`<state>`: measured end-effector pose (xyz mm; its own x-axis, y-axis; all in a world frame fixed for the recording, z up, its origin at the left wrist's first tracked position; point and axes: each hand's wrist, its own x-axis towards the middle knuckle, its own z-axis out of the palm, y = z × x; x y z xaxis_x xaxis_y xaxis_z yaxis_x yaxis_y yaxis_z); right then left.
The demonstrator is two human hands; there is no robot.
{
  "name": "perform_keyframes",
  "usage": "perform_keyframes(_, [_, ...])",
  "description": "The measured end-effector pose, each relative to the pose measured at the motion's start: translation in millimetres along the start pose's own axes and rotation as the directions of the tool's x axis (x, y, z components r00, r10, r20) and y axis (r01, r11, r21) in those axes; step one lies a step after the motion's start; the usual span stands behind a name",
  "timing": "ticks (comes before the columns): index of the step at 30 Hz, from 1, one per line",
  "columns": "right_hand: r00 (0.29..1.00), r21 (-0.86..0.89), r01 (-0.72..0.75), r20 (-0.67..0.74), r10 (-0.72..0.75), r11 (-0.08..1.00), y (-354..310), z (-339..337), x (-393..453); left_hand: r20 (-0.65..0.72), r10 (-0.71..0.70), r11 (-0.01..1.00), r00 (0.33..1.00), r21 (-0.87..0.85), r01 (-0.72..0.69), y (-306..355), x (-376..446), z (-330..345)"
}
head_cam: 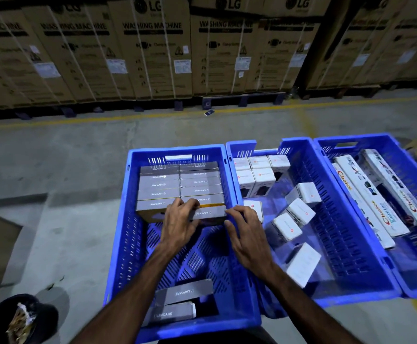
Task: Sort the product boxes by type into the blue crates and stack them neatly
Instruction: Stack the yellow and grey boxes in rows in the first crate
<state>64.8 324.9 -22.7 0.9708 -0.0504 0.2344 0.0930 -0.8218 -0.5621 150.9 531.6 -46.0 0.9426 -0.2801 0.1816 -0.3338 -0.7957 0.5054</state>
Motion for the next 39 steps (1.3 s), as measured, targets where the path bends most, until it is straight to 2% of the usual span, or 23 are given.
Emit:
perform_keyframes(4, [1.0,-0.008,0.009,0.009,-0.009,1.0,-0.9,-1.7,0.9,-0.055,-0.016,1.0,0.998,0.008,0.017,-1.2,4.9,14.0])
perform_keyframes(8, [1.0,-0.015,0.017,0.01,-0.017,1.0,-2.4,-4.0,0.9,-0.089,0.076,0.988,0.993,0.141,-0.063,0.2,0.0,22.6])
perform_keyframes(14, [1.0,-0.035,0.015,0.016,-0.015,0.999,-2.6,-2.9,0.7,-0.086,0.003,0.981,0.996,0.194,0.014,4.3,-4.2,24.2])
perform_keyframes(19, [1.0,-0.014,0.025,0.007,-0.025,1.0,-3.4,-4.3,1.2,-0.06,-0.078,0.996,0.995,0.041,0.08,0.9,-5.7,12.4])
perform_keyframes(22, [0.999,-0.01,0.028,0.02,-0.028,1.0,-0.4,-3.2,0.9,-0.071,-0.041,0.996,0.997,-0.08,0.036,-3.5,-16.2,-2.8])
perform_keyframes(25, [0.999,-0.01,0.033,0.03,-0.033,0.999,2.8,-1.9,0.4,-0.079,-0.006,0.993,0.997,-0.121,-0.003,-5.7,-37.0,-21.3])
perform_keyframes(26, [0.999,-0.005,0.037,0.031,-0.037,0.999,3.5,-2.0,-0.1,-0.037,-0.004,0.992,0.999,-0.126,-0.001,-5.6,-44.7,-28.4])
perform_keyframes(28, [0.998,-0.007,0.046,0.041,-0.046,0.999,4.3,-3.1,-2.5,0.176,-0.033,0.983,0.984,-0.172,0.064,-6.5,-61.8,-44.7])
perform_keyframes(30, [0.997,-0.016,0.054,0.058,-0.053,0.998,5.1,-4.6,-7.2,0.43,-0.062,0.977,0.901,-0.158,0.143,-12.4,-78.5,-57.4])
perform_keyframes(32, [0.996,-0.02,0.063,0.072,-0.061,0.998,6.4,-6.8,-13.3,0.582,-0.07,0.989,0.81,-0.065,0.132,-20.4,-94.1,-62.1])
perform_keyframes(34, [0.994,-0.017,0.071,0.084,-0.069,0.997,6.6,-9.8,-18.7,0.651,-0.084,0.993,0.755,-0.005,0.116,-24.4,-105.7,-62.8])
perform_keyframes(39, [0.993,-0.003,0.067,0.098,-0.066,0.998,5.1,-17.2,-26.1,0.704,-0.092,0.996,0.704,0.056,0.074,-8.5,-106.9,-54.8])
